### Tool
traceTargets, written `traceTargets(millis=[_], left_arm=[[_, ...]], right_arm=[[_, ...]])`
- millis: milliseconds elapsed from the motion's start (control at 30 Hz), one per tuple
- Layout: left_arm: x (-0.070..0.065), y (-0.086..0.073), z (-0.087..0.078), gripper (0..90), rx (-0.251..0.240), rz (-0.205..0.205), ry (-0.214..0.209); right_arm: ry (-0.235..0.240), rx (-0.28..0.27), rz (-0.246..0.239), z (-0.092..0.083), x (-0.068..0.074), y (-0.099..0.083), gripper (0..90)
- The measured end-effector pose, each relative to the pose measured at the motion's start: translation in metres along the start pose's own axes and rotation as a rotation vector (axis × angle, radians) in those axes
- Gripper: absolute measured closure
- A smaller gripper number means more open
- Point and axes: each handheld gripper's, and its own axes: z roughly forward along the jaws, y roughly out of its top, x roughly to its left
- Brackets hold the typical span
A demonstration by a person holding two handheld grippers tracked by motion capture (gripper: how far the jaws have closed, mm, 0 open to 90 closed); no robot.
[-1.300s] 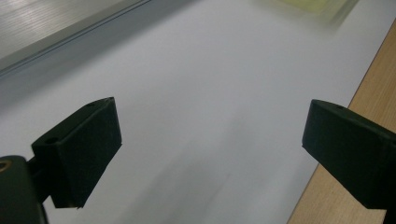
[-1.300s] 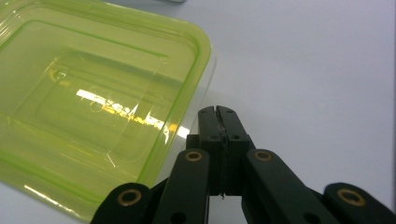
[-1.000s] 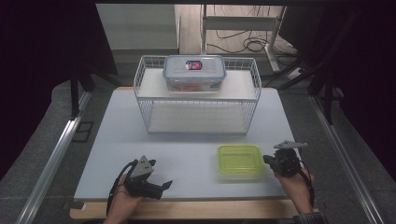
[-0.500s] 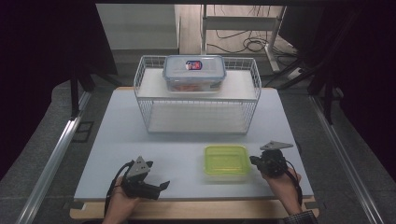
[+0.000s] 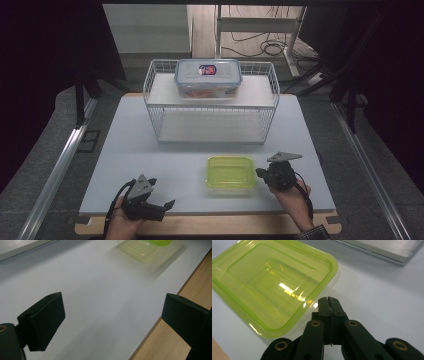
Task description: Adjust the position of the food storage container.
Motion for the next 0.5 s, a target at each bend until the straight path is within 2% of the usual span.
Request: traceTargets(millis=[400,500], left_arm=[[-0.005,0.001,0.000,5.2,-0.007,0.036,0.004],[-0.005,0.000,0.000,5.3,-0.006,0.041,0.007]], right_arm=[[0.043,0.008,-0.071,0.012,0.026,0.006,89.2],[0.017,-0.003,-0.088,0.009,0.026,0.006,78.3]])
